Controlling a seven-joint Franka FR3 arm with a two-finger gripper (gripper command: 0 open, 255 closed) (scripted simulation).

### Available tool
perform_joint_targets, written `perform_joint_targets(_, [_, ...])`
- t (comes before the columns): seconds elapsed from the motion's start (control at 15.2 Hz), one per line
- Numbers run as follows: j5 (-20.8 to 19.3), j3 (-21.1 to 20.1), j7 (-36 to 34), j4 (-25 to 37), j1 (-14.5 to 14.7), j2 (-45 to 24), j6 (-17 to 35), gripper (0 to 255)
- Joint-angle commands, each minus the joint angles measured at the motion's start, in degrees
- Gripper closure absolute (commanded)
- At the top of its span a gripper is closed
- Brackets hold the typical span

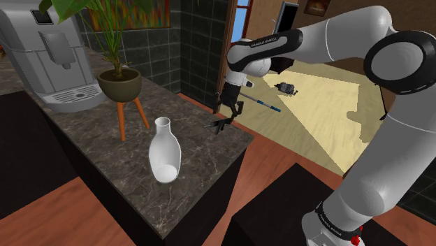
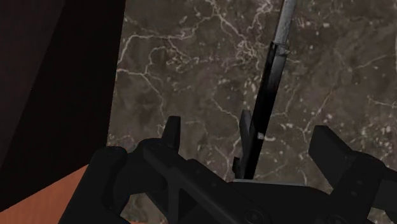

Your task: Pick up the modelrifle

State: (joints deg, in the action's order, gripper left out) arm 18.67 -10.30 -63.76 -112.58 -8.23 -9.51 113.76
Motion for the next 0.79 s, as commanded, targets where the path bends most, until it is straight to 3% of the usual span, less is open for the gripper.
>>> perform_joint_targets(0.0, [0.34, 0.73, -4.12, 2.52, -0.20, -3.34, 1.16, 0])
perform_joint_targets(0.59, [0.72, 0.70, -2.68, 0.28, 0.04, -6.16, 6.05, 0])
perform_joint_targets(0.66, [0.69, 0.73, -2.64, 0.42, 0.01, -6.27, 6.01, 255])
perform_joint_targets(0.73, [0.68, 0.73, -2.64, 0.48, 0.01, -6.32, 5.99, 255])
